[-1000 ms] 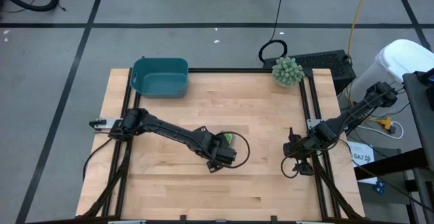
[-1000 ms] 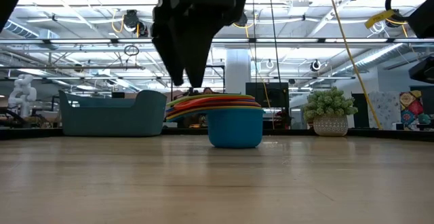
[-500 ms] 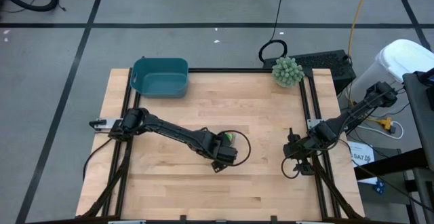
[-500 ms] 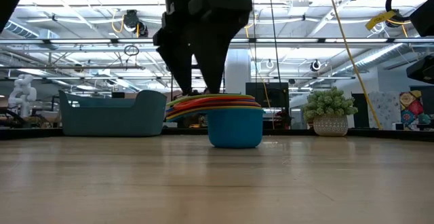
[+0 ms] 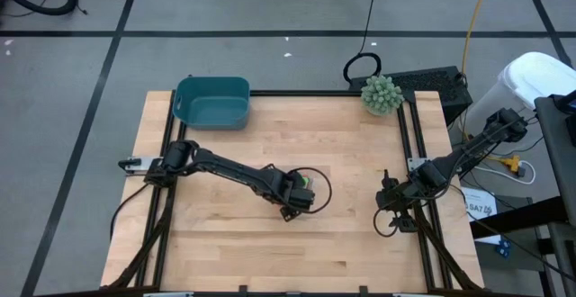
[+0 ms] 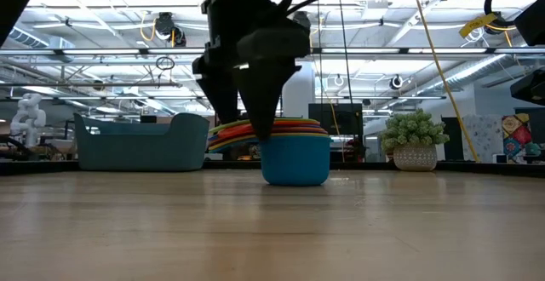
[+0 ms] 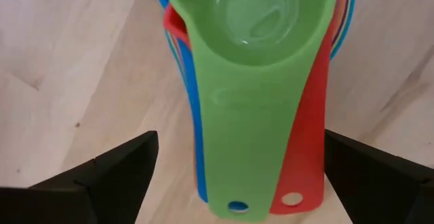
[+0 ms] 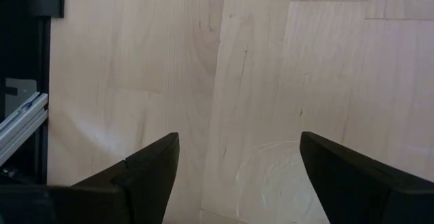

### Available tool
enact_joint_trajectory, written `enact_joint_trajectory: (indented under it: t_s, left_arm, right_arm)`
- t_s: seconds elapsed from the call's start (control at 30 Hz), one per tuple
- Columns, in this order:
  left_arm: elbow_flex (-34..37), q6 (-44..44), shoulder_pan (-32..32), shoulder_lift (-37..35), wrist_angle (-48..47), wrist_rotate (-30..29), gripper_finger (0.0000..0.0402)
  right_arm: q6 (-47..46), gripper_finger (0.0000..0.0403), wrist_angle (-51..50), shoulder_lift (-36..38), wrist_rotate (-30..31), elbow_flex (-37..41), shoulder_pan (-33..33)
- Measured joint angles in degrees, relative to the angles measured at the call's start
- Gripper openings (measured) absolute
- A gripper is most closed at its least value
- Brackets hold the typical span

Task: Nest measuring cups in basket
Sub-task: Put the nested measuring cups into the blue bin

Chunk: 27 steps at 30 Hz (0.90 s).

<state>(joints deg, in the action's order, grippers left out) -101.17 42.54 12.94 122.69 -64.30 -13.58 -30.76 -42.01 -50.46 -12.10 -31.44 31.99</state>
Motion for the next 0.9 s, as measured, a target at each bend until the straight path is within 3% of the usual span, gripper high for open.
enact_joint_trajectory:
  t_s: [0.47, 0.9]
  left_arm:
    - [3.3, -2.7, -1.4, 0.0, 3.3, -1.8, 0.0400]
    - [5.2, -3.8, -2.2, 0.0, 4.6, 0.6, 0.0399]
  right_arm:
    - [-1.7, 0.0299, 0.3, 0.0, -0.2, 0.0, 0.0]
    - [-3.2, 0.0299, 0.3, 0.0, -1.6, 0.0, 0.0]
